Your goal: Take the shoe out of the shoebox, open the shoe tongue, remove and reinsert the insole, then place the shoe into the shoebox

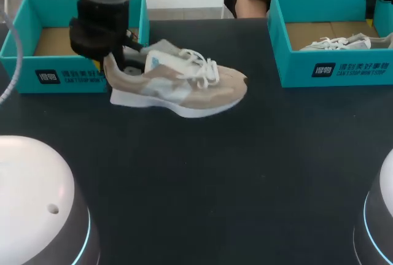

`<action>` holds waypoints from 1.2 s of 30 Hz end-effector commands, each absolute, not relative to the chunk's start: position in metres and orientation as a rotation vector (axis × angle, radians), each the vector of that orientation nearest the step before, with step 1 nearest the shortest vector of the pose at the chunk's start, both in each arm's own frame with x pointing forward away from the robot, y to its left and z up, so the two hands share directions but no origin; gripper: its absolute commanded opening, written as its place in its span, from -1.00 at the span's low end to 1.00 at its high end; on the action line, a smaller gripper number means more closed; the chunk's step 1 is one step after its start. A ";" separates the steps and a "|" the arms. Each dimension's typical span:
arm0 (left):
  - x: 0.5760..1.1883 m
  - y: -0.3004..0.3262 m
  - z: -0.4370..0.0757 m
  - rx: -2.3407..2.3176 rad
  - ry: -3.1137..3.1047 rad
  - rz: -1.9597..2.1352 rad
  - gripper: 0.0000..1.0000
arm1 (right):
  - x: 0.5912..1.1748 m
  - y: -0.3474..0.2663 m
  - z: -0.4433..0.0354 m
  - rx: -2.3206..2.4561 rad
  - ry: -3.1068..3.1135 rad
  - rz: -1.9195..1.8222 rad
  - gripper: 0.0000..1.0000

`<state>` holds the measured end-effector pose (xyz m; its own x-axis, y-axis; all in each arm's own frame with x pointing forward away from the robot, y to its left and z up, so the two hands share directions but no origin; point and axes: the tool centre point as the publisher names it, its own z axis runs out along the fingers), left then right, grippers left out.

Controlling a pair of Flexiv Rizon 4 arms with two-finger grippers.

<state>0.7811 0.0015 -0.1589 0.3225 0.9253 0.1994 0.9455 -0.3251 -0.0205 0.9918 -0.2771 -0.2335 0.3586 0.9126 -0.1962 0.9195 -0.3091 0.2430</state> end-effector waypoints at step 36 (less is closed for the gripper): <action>0.712 -0.076 -0.281 -2.321 -1.834 -0.139 -1.00 | 0.991 -0.277 -0.234 2.313 1.619 -0.030 1.00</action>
<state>0.7050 -0.0807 -0.2551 0.2407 0.9466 0.2145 0.9705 -0.2309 -0.0700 0.9918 -0.2771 -0.2335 0.3585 0.9127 -0.1961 0.9195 -0.3090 0.2430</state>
